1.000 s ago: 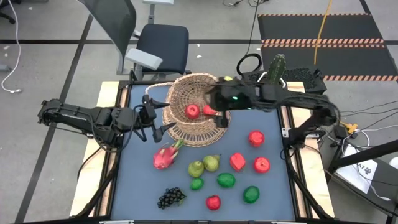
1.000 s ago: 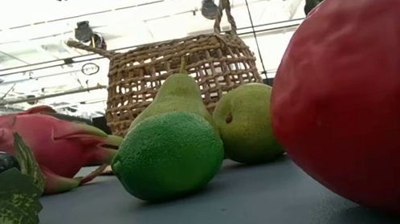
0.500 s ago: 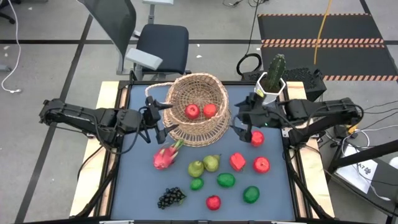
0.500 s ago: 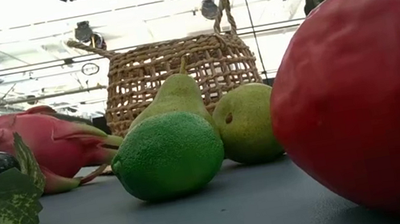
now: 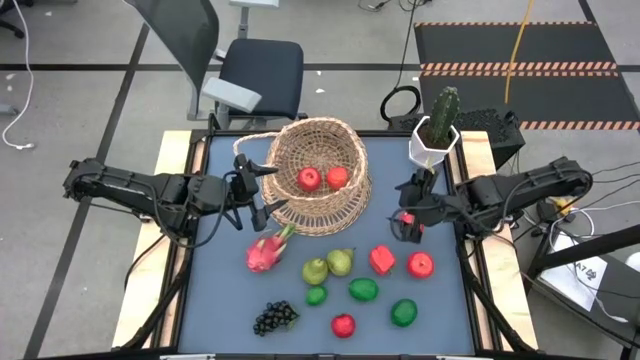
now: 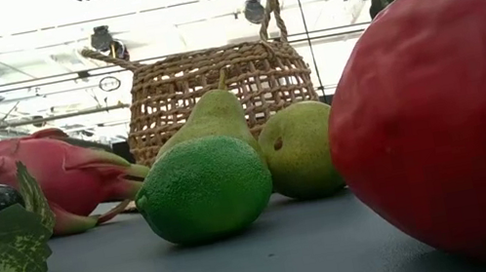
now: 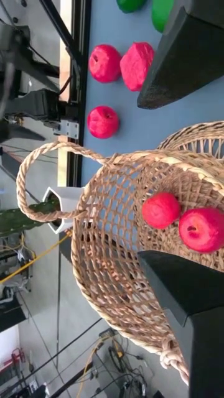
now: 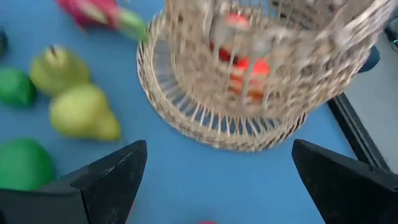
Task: Build produce basket
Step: Put the apple into the basket
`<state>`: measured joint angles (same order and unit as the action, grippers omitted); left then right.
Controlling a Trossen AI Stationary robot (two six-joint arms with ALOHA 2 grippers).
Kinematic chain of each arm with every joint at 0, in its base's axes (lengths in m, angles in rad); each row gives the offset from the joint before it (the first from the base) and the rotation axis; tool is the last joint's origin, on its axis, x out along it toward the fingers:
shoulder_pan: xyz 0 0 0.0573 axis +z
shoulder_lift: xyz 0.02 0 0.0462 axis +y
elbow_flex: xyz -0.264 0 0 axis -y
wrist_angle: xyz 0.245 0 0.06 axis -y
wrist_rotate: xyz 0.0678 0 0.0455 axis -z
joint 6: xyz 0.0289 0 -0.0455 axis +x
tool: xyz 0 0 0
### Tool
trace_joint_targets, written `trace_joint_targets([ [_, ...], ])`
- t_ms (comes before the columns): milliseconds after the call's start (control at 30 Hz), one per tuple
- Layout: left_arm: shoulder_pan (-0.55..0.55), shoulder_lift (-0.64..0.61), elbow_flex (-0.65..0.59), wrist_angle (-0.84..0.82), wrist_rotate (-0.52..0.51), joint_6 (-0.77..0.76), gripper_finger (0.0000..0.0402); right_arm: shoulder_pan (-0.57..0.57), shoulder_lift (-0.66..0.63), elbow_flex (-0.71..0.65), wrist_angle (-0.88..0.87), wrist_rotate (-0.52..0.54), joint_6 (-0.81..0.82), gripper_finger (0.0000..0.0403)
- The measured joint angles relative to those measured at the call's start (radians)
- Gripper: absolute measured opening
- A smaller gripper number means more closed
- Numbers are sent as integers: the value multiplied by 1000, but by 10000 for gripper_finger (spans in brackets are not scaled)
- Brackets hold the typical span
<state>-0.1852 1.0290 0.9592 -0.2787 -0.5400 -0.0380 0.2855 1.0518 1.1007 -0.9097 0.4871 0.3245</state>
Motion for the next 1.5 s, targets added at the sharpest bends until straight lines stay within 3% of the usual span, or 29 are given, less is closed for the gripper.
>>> trace_joint_targets([
  [233,0,0,0,0,0,0,390,5,10,-142,15,-91,-23,395],
  [433,0,0,0,-1,0,0,390,5,13,-230,6,-100,5,391],
  [900,0,0,0,-2,0,0,390,5,17,-364,175,-233,-230,391],
  [1200,0,0,0,-4,0,0,390,5,50,-395,210,-235,-359,390],
  [1300,0,0,0,-4,0,3,390,5,79,-395,209,-240,-422,376],
  [1500,0,0,0,-4,0,3,390,5,157,-395,199,-230,-525,309],
])
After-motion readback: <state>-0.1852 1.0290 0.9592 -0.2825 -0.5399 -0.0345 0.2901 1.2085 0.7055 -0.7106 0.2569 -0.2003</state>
